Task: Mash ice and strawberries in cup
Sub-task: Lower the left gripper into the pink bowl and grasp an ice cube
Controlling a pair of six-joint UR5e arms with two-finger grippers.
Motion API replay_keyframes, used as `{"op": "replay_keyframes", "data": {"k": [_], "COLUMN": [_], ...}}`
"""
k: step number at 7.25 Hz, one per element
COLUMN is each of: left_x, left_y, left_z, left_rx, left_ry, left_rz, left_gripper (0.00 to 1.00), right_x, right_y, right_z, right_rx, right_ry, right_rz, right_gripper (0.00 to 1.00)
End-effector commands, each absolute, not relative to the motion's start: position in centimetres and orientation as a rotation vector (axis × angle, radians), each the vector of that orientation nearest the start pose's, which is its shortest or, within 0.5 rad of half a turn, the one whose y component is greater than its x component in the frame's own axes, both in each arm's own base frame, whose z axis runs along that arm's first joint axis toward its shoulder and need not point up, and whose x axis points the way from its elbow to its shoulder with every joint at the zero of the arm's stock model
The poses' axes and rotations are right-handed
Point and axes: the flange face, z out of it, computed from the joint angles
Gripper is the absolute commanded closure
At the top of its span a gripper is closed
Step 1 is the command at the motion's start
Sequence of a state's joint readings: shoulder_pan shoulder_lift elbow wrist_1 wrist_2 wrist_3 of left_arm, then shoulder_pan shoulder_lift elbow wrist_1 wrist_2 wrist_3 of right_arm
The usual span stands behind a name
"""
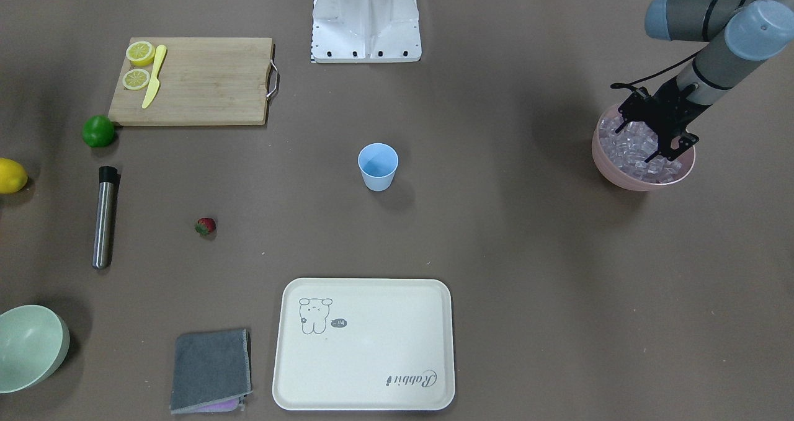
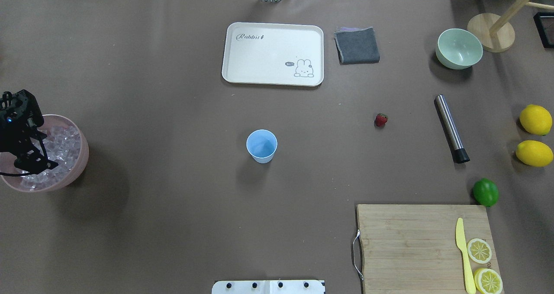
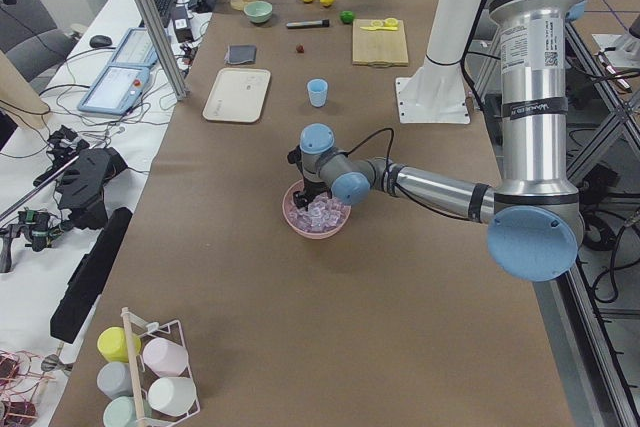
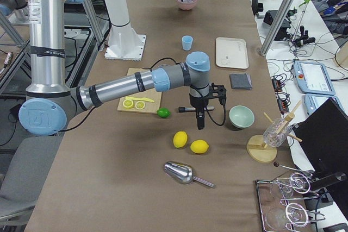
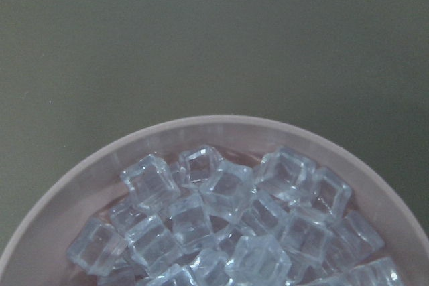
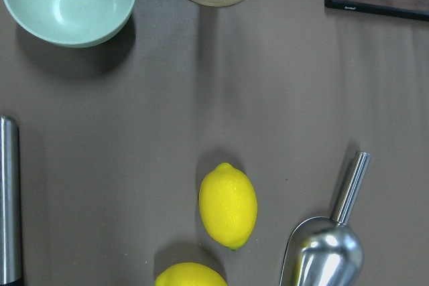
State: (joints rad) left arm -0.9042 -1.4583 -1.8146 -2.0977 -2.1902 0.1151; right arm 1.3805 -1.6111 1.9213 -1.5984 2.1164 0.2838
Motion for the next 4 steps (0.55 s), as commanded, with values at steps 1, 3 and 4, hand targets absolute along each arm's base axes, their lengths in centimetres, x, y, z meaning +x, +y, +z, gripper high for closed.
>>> {"op": "replay_keyframes", "data": {"k": [1, 3, 4], "left_x": [22.24, 21.95, 21.84], "left_y": [-40.84, -40.79, -40.83], "left_z": [54.84, 55.15, 54.73], "left_rx": [0.449, 0.442, 0.445], "left_ry": [0.763, 0.762, 0.774], "left_rz": [0.928, 0.923, 0.920], "left_gripper": [0.71, 1.00, 1.00], "right_x": [-0.99, -1.01, -1.13], "right_y": [-48.34, -48.43, -48.71], "right_z": [52.01, 51.79, 51.50], "right_rx": [0.142, 0.146, 0.151], "right_ry": [-0.591, -0.592, -0.594], "right_rz": [0.019, 0.018, 0.015], "right_gripper": [0.00, 0.00, 0.00]}}
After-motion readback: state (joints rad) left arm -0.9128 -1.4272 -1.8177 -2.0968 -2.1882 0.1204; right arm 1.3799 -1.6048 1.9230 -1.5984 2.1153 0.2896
